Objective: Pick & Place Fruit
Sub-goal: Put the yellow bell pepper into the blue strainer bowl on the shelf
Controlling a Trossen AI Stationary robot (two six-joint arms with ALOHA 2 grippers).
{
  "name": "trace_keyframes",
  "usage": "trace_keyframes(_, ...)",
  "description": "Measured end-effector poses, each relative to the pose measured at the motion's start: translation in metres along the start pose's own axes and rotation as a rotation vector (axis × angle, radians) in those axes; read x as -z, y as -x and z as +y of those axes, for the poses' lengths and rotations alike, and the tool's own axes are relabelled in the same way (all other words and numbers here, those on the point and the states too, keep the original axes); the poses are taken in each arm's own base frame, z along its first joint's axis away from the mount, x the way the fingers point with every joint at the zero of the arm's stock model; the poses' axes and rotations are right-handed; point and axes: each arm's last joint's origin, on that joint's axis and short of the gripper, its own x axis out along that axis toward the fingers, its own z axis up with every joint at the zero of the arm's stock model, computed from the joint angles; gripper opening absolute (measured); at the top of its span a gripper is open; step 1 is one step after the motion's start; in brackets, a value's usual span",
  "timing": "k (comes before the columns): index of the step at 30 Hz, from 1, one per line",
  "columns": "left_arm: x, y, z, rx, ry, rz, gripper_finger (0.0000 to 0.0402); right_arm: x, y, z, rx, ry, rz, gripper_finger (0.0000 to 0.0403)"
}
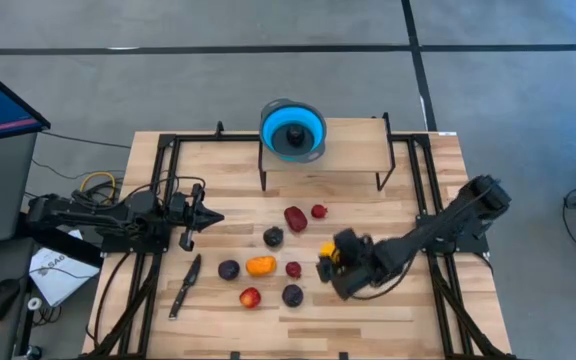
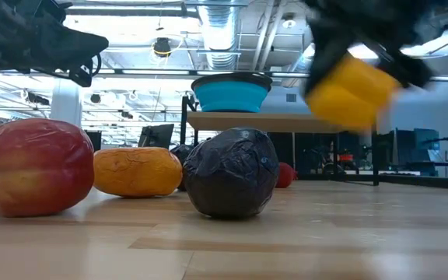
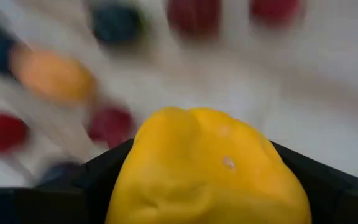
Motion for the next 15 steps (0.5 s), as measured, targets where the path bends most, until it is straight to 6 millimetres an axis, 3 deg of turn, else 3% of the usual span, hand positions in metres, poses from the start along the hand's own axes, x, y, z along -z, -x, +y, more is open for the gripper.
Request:
trace_keyframes(3, 0.000, 0.000, 0.000, 0.000, 0.000, -0.002, 0.0008, -0.044, 0.007, -0.003, -0.012, 0.075, -0.224, 0.0316)
trace_keyframes(6, 0.000, 0.000, 0.000, 0.000, 0.000, -0.003, 0.0008, -0.095, 0.001, 0.000, -0.033, 0.165, -0.383, 0.0316)
trace_keyframes(11, -0.001, 0.000, 0.000, 0.001, -0.028, -0.012, 0.0008, -0.175, -0.023, 0.000, -0.005, 0.328, -0.681, 0.0317)
trace_keyframes(15, -0.002, 0.000, 0.000, 0.001, -0.024, -0.016, 0.0008, -0.225, -0.052, -0.021, 0.016, 0.274, -0.849, 0.0317)
